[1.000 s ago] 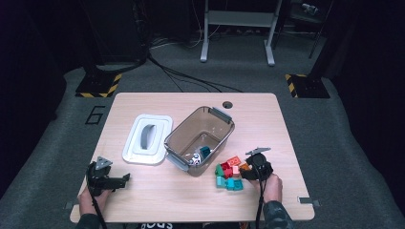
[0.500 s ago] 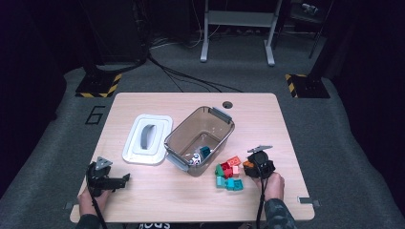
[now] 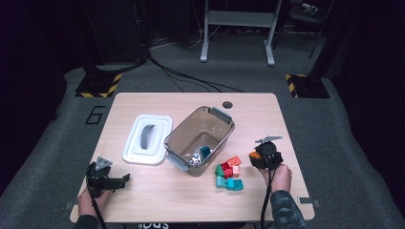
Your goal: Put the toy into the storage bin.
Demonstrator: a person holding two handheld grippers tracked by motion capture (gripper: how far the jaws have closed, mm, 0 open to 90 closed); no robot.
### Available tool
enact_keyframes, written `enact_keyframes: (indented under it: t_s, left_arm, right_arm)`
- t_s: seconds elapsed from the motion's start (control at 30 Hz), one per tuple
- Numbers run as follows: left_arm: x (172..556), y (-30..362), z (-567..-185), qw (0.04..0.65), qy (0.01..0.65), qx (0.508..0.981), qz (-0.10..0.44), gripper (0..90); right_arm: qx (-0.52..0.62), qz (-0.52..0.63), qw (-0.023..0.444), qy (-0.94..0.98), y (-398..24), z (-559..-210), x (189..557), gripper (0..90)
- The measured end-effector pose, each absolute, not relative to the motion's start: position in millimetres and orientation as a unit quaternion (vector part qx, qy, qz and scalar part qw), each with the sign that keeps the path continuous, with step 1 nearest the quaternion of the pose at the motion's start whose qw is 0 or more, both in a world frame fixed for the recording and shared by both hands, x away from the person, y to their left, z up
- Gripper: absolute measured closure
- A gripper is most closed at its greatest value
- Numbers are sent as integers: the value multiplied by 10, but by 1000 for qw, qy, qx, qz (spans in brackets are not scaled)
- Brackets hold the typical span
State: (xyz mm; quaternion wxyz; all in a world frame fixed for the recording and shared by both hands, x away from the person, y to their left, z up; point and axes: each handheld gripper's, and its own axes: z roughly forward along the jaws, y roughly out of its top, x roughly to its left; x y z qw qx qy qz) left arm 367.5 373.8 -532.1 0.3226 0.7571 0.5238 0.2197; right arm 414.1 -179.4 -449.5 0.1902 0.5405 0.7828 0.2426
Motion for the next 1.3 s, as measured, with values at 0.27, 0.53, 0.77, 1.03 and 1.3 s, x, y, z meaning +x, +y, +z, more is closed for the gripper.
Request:
enact_keyframes:
  t_s: [0.27, 0.53, 0.77, 1.03, 1.3]
  left_arm:
    - [3674, 3737, -5321, 322, 524, 757, 220, 3]
    - [3673, 3738, -5321, 322, 524, 757, 220, 3]
    - [3674, 3737, -5321, 322, 524, 757, 221, 3]
    - [3674, 3737, -5321, 322, 524, 757, 221, 3]
    - [3676, 3735, -5321, 323, 525, 756, 221, 3]
  right_arm:
    - [536, 241, 201, 784, -1802, -4317, 4199, 591]
    - [532, 237, 217, 783, -1836, -4098, 4264, 591]
    - [524, 240, 226, 786, -1784, -3928, 4337, 591]
    - [505, 250, 240, 790, -1687, -3781, 4423, 591]
    - [498, 262, 246, 789, -1575, -3651, 4514, 590]
